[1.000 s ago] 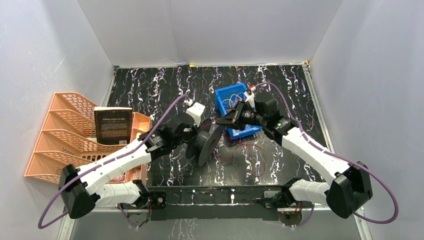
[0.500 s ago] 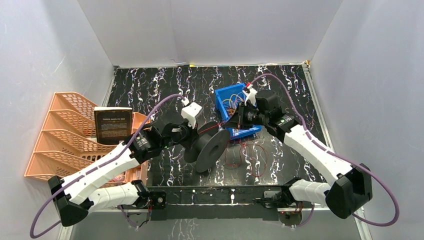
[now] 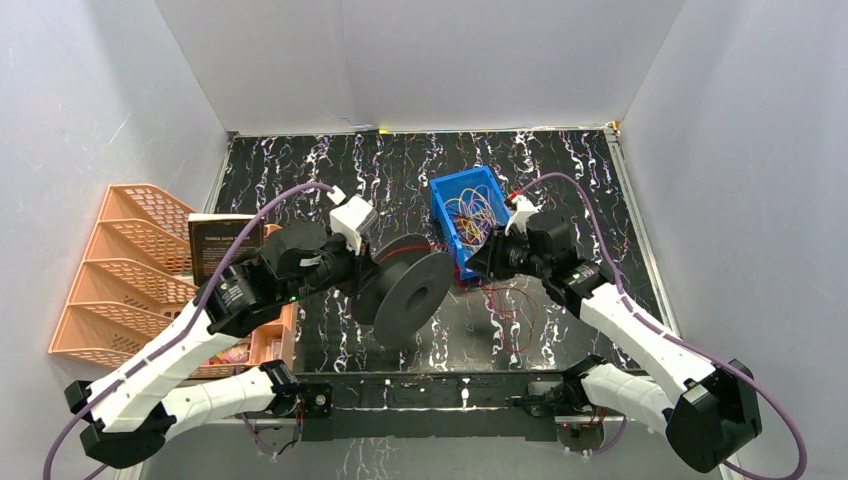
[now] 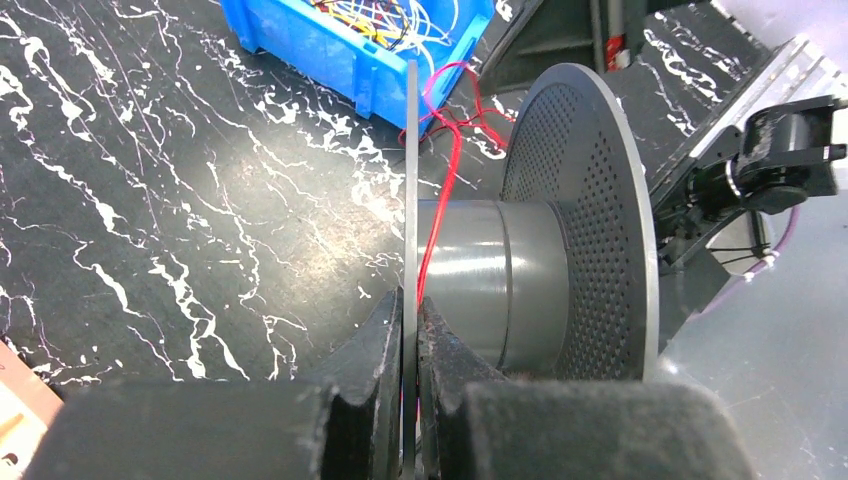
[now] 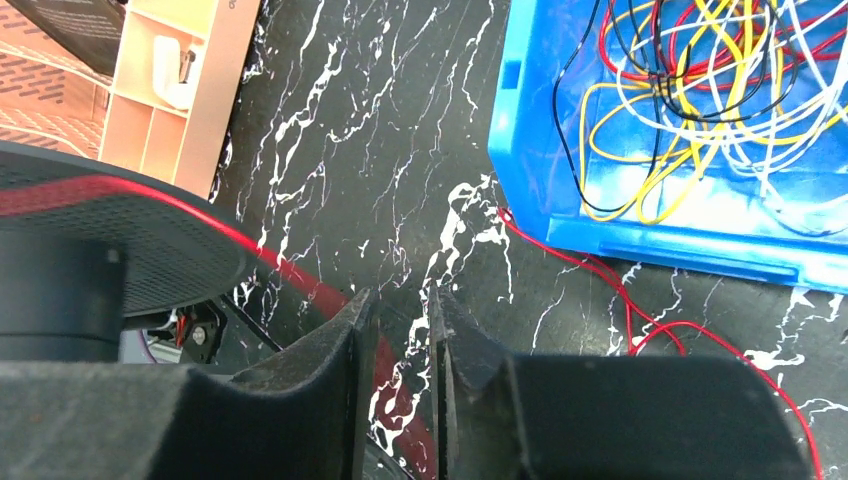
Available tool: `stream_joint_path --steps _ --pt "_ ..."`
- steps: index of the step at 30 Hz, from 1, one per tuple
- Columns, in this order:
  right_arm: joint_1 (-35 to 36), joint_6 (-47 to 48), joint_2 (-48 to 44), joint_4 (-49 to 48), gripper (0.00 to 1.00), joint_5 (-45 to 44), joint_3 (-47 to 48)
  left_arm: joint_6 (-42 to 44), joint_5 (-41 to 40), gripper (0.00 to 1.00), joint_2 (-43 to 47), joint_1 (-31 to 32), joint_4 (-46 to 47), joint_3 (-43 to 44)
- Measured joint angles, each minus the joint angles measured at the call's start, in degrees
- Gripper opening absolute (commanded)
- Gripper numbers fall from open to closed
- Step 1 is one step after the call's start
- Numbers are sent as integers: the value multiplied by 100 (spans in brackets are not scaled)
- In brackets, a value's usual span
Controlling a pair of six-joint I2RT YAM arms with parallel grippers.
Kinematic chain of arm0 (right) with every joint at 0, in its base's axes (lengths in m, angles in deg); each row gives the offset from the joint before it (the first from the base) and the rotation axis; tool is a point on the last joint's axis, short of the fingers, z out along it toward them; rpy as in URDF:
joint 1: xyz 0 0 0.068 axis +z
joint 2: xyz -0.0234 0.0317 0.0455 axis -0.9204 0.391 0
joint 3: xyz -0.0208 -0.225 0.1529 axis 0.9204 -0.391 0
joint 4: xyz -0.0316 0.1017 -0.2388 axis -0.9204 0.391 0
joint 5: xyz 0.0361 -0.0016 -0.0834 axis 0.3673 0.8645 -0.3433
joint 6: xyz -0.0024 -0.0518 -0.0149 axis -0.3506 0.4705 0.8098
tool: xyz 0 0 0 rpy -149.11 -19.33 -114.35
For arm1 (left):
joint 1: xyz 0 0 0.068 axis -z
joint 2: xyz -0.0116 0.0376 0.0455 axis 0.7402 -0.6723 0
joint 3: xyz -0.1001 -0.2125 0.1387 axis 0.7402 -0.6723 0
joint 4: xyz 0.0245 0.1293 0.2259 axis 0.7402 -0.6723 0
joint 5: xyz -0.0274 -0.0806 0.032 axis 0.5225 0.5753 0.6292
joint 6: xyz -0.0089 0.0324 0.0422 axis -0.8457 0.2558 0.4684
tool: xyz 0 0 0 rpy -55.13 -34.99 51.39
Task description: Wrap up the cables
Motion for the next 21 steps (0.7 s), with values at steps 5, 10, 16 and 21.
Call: stream_joint_path --steps 5,10,16,21 --pt "0 -201 -122 -501 41 127 -516 -61 22 0 55 0 -125 286" --pt "0 -387 -138 -1019 50 415 -879 -151 -9 0 52 0 -219 553" --pt "0 -341 -372 -1187 58 658 -1034 -212 -245 0 52 0 -262 914" --pt "0 -129 -756 -1309 62 852 -1241 -278 -463 0 48 0 -262 1097"
